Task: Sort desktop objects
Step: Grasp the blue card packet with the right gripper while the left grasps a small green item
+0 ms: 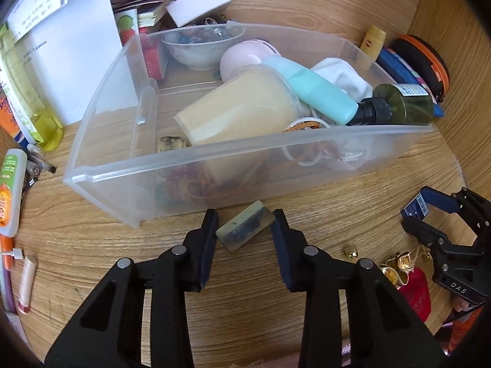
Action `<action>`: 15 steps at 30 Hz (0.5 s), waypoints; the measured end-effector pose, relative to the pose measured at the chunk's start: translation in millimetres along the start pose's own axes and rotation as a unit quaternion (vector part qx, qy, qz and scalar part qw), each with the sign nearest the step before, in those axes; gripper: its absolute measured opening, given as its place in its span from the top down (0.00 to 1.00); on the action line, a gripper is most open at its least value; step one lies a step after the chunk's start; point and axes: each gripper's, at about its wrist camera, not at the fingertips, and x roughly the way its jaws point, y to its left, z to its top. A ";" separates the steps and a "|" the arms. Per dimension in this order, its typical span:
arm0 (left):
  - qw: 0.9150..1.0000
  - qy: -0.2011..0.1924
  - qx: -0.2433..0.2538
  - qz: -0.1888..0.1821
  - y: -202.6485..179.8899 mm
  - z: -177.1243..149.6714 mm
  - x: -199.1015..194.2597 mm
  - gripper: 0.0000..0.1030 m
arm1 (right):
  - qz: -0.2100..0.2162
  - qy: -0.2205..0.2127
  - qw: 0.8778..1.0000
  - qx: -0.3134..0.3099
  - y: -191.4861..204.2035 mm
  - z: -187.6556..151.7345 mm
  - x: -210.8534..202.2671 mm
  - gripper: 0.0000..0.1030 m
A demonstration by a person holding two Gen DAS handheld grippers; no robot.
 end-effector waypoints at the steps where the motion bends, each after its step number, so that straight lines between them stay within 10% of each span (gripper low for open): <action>1: 1.000 0.000 0.001 -0.001 0.4 -1.3 -1.0 0.66 | 0.000 0.000 1.000 -0.001 0.1 0.1 0.1 0.54; 15: 0.999 -0.054 -0.001 0.004 13.9 -11.6 -43.4 0.66 | 0.008 -0.040 0.998 0.051 -19.5 5.2 -23.0 0.54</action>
